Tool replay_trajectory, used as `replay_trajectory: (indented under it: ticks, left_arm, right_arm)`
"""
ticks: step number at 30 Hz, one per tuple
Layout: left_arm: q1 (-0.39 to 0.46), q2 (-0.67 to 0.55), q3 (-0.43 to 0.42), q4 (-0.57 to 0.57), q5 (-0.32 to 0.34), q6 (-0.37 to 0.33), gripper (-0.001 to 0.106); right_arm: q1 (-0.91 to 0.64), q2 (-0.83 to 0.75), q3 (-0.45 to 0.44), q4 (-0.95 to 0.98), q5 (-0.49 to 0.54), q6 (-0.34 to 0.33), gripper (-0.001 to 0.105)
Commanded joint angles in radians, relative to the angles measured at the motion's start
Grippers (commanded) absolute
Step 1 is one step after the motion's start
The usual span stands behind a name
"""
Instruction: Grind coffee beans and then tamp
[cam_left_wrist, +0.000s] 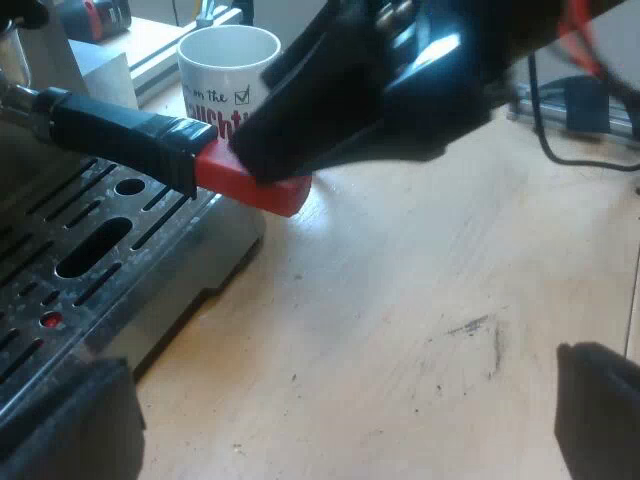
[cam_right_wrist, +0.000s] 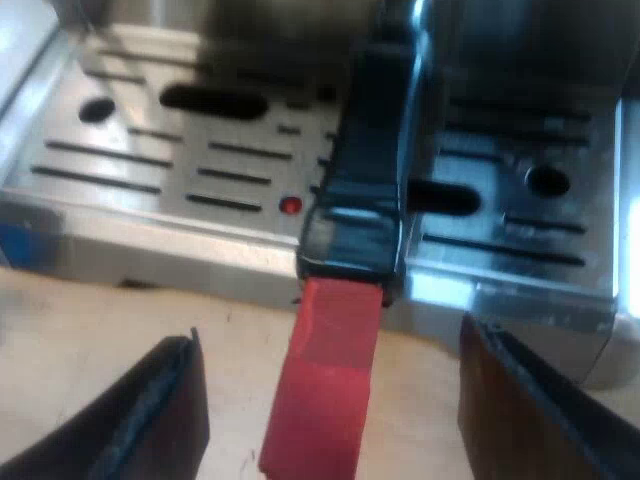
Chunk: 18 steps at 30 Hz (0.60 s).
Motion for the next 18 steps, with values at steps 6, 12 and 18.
replay_trajectory:
  ticks: [6, 12, 18]
  left_arm:
    - [-0.007, -0.001, -0.004, -0.016, 0.008, -0.010, 0.085]
    - [-0.007, -0.001, -0.004, -0.016, 0.008, -0.010, 0.085]
    - [-0.007, -0.001, -0.004, -0.016, 0.008, -0.010, 0.085]
  right_arm:
    - [-0.028, 0.064, -0.008, -0.008, -0.043, -0.001, 0.057]
    - [-0.073, 0.114, -0.003, -0.072, -0.051, -0.001, 0.057]
    - [-0.104, 0.126, 0.040, -0.160, -0.080, -0.014, 0.057]
